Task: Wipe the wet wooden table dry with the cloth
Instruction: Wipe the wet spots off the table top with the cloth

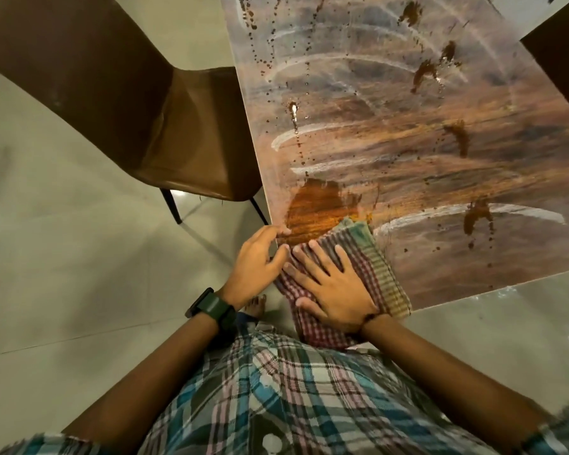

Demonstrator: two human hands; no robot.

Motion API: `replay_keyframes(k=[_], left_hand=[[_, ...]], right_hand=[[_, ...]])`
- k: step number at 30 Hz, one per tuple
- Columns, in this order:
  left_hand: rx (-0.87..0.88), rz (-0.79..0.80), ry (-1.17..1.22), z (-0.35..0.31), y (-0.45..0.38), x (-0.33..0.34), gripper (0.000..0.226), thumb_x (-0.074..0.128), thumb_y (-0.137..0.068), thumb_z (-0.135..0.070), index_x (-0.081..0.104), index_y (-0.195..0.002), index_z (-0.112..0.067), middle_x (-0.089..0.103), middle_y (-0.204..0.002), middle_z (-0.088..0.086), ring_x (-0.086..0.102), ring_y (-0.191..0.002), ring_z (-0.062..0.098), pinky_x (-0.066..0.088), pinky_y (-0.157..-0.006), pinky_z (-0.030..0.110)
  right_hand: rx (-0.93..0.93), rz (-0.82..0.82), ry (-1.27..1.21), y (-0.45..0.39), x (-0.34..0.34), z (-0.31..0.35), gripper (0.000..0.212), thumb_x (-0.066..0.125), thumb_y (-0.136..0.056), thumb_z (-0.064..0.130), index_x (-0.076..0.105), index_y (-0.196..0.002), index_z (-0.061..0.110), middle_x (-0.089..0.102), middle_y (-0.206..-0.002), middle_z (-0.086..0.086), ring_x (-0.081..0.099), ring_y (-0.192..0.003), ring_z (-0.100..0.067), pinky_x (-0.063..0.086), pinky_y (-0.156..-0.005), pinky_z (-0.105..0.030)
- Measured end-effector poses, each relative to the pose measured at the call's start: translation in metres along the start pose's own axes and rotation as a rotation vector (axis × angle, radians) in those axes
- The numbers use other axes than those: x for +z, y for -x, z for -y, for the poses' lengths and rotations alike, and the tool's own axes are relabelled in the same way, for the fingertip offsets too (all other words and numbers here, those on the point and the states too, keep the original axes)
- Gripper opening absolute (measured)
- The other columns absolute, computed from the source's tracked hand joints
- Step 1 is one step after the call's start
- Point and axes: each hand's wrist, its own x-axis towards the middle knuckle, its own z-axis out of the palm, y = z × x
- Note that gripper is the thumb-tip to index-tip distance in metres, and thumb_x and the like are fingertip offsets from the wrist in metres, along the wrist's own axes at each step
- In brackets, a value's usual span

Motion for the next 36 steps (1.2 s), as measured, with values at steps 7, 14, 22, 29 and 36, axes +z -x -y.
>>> replay_keyframes(k=[7, 14, 22, 29, 36], left_hand=[[-0.038, 0.015, -0.025, 0.003, 0.005, 0.002, 0.033, 0.050, -0.092, -0.010, 0.049, -0.125, -0.008, 0.051, -0.130, 0.009, 0.047, -0.119, 0.018, 0.032, -0.093, 0.016], [-0.027, -0.032, -0.071, -0.005, 0.008, 0.004, 0.036, 0.050, -0.089, -0.004, 0.049, -0.124, -0.006, 0.049, -0.130, 0.010, 0.044, -0.122, 0.020, 0.031, -0.100, 0.022], [-0.077, -0.041, -0.019, -0.002, 0.001, 0.005, 0.036, 0.047, -0.088, 0.000, 0.050, -0.123, -0.007, 0.050, -0.128, 0.009, 0.047, -0.120, 0.020, 0.037, -0.101, 0.030], [-0.081, -0.139, 0.008, -0.010, 0.001, 0.005, 0.041, 0.048, -0.086, 0.003, 0.046, -0.126, -0.005, 0.045, -0.135, 0.011, 0.039, -0.129, 0.019, 0.023, -0.107, 0.017], [-0.101, -0.140, 0.027, -0.013, 0.013, 0.011, 0.041, 0.048, -0.089, 0.001, 0.044, -0.129, -0.002, 0.043, -0.137, 0.013, 0.038, -0.129, 0.019, 0.024, -0.105, 0.017]], right_hand=[[0.200, 0.048, -0.032, -0.079, -0.015, -0.037, 0.059, 0.020, -0.095, 0.057, 0.008, -0.149, 0.035, 0.003, -0.159, 0.002, -0.003, -0.146, -0.026, 0.004, -0.113, -0.058], [0.339, 0.136, -0.075, -0.128, -0.027, -0.036, 0.056, 0.019, -0.099, 0.049, -0.004, -0.148, 0.035, -0.011, -0.158, 0.002, -0.016, -0.144, -0.026, -0.011, -0.110, -0.057], [0.036, 0.056, 0.049, -0.009, -0.011, 0.003, 0.057, 0.027, -0.091, 0.050, 0.029, -0.145, 0.030, 0.029, -0.153, -0.001, 0.028, -0.139, -0.030, 0.024, -0.104, -0.064], [0.184, 0.143, -0.034, -0.118, -0.019, -0.034, 0.055, 0.010, -0.095, 0.053, 0.000, -0.148, 0.040, -0.006, -0.159, 0.006, -0.011, -0.145, -0.021, -0.012, -0.109, -0.056], [0.234, 0.182, -0.070, -0.156, -0.023, -0.044, 0.054, 0.014, -0.098, 0.051, -0.006, -0.147, 0.040, -0.013, -0.158, 0.008, -0.018, -0.143, -0.022, -0.014, -0.109, -0.056]])
